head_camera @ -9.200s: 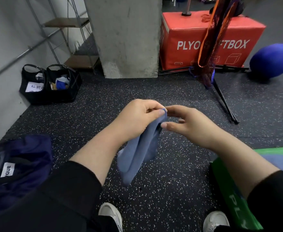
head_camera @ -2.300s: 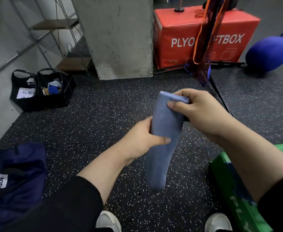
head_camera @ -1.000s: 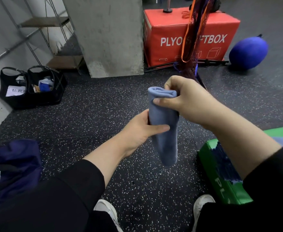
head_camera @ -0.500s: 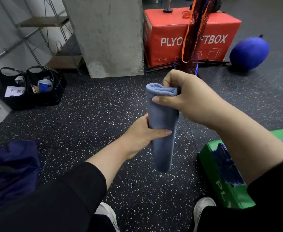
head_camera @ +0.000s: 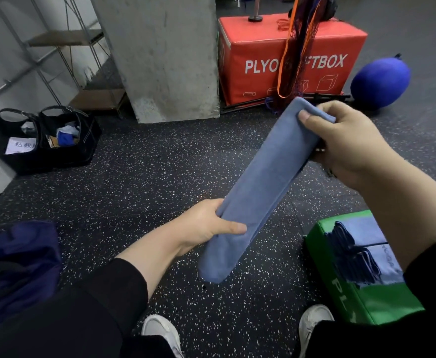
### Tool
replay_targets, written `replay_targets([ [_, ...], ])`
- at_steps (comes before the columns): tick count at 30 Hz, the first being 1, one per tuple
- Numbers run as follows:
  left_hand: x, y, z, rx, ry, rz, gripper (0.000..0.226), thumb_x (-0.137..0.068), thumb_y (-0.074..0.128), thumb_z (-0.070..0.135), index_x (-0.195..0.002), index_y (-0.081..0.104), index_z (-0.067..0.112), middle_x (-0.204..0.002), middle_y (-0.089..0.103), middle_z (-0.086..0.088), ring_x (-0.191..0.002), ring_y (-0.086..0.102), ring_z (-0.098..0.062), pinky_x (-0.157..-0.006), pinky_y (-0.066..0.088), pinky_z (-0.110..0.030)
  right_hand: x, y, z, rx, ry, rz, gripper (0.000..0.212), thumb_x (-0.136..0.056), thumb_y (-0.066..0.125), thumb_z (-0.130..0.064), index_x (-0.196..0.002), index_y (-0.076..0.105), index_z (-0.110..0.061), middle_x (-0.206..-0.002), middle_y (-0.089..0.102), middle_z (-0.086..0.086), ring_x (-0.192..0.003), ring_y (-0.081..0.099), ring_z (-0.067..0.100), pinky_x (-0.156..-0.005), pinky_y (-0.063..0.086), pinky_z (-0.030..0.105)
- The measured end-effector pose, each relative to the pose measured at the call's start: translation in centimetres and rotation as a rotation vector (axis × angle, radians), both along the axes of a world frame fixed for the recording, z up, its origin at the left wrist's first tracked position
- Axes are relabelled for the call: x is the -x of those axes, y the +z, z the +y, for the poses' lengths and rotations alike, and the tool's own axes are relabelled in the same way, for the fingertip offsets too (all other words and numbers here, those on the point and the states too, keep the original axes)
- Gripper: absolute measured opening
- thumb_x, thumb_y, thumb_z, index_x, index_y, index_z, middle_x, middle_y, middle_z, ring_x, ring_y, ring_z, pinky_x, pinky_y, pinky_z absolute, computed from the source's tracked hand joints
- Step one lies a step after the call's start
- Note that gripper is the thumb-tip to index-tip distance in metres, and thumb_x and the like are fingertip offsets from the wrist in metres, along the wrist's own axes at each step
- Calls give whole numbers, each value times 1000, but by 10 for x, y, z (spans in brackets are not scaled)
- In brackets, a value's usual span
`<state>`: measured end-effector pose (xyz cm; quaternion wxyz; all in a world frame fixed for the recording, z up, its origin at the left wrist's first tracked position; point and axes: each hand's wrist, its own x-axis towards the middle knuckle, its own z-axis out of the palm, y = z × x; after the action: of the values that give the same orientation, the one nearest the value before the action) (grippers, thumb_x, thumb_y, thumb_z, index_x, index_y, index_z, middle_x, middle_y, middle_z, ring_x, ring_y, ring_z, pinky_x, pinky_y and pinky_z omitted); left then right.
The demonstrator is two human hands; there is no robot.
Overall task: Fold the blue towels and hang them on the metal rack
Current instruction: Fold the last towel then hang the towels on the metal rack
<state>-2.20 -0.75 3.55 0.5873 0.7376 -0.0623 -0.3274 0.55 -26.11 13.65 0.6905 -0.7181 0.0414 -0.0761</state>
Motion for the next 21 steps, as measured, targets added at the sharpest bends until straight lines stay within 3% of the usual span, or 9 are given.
replay_targets([
  [6, 1, -9, 17, -162, -79, 40, 40, -81, 83, 10, -118, 69, 11, -110, 78, -3, -106, 73, -25, -103, 53, -48, -6, -28, -42, -127, -119, 126, 10, -97, 66, -23, -101, 61, -15, -107, 64, 10, -97, 65, 25, -62, 58, 34],
  [12, 3, -12, 24, -196, 9, 20, 28, -84, 82, 20, -108, 72, 10, -103, 79, -4, -105, 72, -28, -105, 49, -45, -4, -46, -72, -226, -201, 237, 16, -99, 62, -22, -112, 65, -12, -114, 68, 16, -106, 68, 28, -72, 60, 38],
  [16, 3, -8, 26, -163, 86, 7, 28, -84, 82, 20, -106, 73, 5, -100, 79, -9, -93, 73, -25, -95, 51, -43, 1, -50, -83, -197, -180, 255, 19, -101, 58, -21, -115, 64, -9, -114, 68, 18, -103, 68, 25, -80, 60, 37],
  [21, 0, -5, 29, -118, 121, 16, 25, -86, 81, 23, -106, 76, 9, -105, 78, -9, -111, 69, -36, -108, 46, -54, 6, -59, -93, -176, -204, 284, 10, -100, 60, -20, -105, 64, -12, -108, 67, 15, -95, 67, 24, -65, 62, 32],
])
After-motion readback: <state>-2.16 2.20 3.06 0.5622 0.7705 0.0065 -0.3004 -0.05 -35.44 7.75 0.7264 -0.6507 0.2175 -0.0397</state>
